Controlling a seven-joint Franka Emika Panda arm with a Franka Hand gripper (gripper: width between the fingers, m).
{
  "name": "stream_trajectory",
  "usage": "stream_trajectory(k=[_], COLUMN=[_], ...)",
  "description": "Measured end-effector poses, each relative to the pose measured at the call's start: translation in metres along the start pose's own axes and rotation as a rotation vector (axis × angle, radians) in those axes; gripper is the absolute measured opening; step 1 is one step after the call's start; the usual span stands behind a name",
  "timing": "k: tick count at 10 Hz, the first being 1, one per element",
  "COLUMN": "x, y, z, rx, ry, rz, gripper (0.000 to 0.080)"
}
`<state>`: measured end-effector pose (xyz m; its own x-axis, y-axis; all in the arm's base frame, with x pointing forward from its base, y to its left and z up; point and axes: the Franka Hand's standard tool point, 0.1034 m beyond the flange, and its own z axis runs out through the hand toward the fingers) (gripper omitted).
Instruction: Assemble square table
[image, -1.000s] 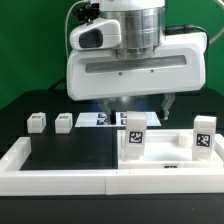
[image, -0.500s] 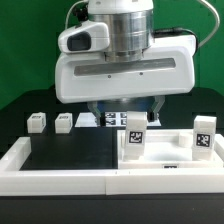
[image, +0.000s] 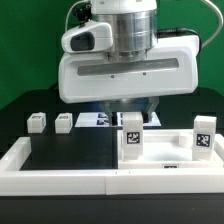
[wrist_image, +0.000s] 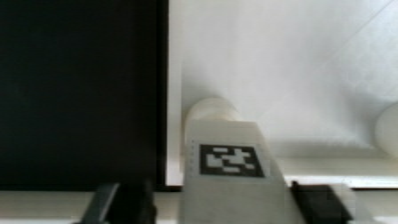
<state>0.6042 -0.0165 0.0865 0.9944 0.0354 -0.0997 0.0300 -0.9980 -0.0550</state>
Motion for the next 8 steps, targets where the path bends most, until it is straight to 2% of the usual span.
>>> stream_trajectory(k=[1,5,8], x=[0.0000,0.0000,0.0000], y=[0.0000,0.0000,-0.0009], z=[0.0001,0.0001,0.0003], rx=[0.000,0.001,0.002], ry=[0.000,0.000,0.000], rz=[0.000,0.022,0.235], gripper=[0.0290,0.0290,0.0290])
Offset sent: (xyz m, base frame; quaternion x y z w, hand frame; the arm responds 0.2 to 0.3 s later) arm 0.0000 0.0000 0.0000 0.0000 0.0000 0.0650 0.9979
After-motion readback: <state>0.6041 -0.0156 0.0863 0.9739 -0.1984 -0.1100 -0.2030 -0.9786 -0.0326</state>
